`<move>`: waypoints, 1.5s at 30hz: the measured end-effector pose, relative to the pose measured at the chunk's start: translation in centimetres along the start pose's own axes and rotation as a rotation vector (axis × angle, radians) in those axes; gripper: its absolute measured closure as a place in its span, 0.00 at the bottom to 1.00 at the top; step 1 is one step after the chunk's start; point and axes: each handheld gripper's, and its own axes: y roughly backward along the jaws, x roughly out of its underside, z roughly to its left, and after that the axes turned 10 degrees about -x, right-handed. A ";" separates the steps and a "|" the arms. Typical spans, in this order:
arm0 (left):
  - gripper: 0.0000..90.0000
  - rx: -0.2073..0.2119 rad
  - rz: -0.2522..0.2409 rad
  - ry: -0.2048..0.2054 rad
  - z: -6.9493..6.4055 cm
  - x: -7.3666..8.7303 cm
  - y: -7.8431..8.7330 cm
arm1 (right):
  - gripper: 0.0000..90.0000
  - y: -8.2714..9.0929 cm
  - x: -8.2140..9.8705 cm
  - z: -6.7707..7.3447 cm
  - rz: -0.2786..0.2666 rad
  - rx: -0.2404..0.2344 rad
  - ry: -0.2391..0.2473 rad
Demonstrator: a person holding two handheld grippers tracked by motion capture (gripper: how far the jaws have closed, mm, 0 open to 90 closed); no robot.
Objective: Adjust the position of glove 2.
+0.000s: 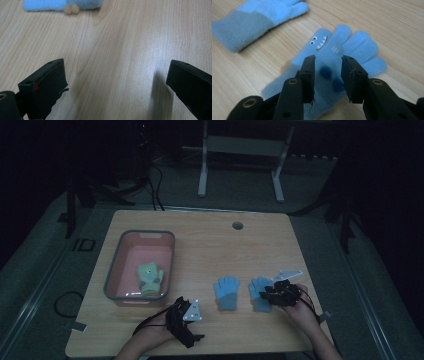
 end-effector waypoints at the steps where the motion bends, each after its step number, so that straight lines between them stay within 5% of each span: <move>1: 0.03 0.001 0.001 0.000 0.0 0.0 0.0 | 0.69 0.1 0.0 -0.2 0.002 0.000 0.010; 11: 0.03 0.003 0.004 -0.001 0.0 0.0 0.0 | 0.69 -0.2 0.3 -1.0 0.008 -0.052 0.082; 14: 0.03 0.004 0.004 0.000 0.0 0.1 0.0 | 0.69 -0.8 0.6 -1.1 0.035 -0.035 0.106; 24: 0.03 0.006 0.004 0.001 0.0 0.1 0.0 | 0.92 -0.9 0.7 -0.6 0.035 -0.015 0.067; 29: 0.03 0.007 0.003 0.001 0.0 0.1 0.0 | 0.95 -0.5 0.7 -0.7 -0.004 -0.038 -0.013; 45: 0.03 0.004 0.006 -0.002 -0.1 0.1 0.0 | 0.95 2.8 -4.1 2.9 -0.141 -0.120 0.025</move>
